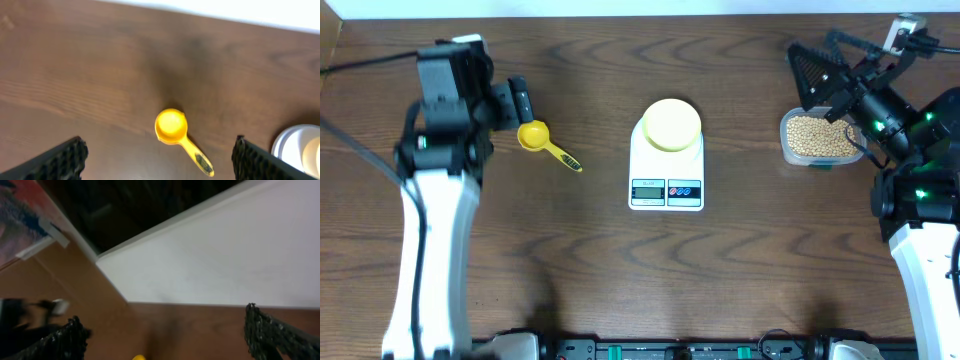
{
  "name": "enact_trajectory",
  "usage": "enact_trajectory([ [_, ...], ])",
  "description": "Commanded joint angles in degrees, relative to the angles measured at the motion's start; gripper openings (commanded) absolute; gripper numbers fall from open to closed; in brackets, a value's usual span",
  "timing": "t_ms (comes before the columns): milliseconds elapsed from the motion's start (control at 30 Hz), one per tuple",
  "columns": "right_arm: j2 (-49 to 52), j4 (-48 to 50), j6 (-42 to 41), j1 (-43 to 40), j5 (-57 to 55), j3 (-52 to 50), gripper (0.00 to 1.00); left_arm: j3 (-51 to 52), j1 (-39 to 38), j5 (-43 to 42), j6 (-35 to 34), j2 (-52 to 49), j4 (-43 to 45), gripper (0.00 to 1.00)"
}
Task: Scoop item into bowl and weigh 50g on scale
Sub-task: 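Move the left gripper to the yellow scoop and the right gripper forward, then grasp the yellow scoop's handle with the left gripper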
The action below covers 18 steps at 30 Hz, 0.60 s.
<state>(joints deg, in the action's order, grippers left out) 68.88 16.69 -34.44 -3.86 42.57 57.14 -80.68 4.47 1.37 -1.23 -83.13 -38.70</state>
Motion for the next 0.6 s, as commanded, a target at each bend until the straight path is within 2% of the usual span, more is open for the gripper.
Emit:
enact_trajectory([
  [0, -0.39, -3.08, -2.16, 0.11, 3.61, 0.94, 0.99, -1.79, 2.78, -5.09, -3.72, -6.47, -2.08, 0.95],
  [133, -0.39, -11.96, -0.98, 0.48, 4.79, 0.94, 0.99, -1.79, 5.88, -5.09, -6.27, -11.69, -3.72, 0.95],
  [267, -0.39, -18.21, 2.91, 1.22, 5.62, 0.94, 0.99, -1.79, 7.52, -8.96, -6.78, -14.64, -3.74, 0.95],
  [400, -0.39, -23.54, 7.23, 1.64, 5.35, 0.92, 0.99, -0.96, 7.52, -9.09, -3.02, -15.91, -3.76, 0.95],
  [567, -0.35, -30.21, 11.23, 1.66, 5.38, 0.92, 0.99, -0.63, 7.52, -9.09, -2.38, -18.34, -2.45, 0.95],
])
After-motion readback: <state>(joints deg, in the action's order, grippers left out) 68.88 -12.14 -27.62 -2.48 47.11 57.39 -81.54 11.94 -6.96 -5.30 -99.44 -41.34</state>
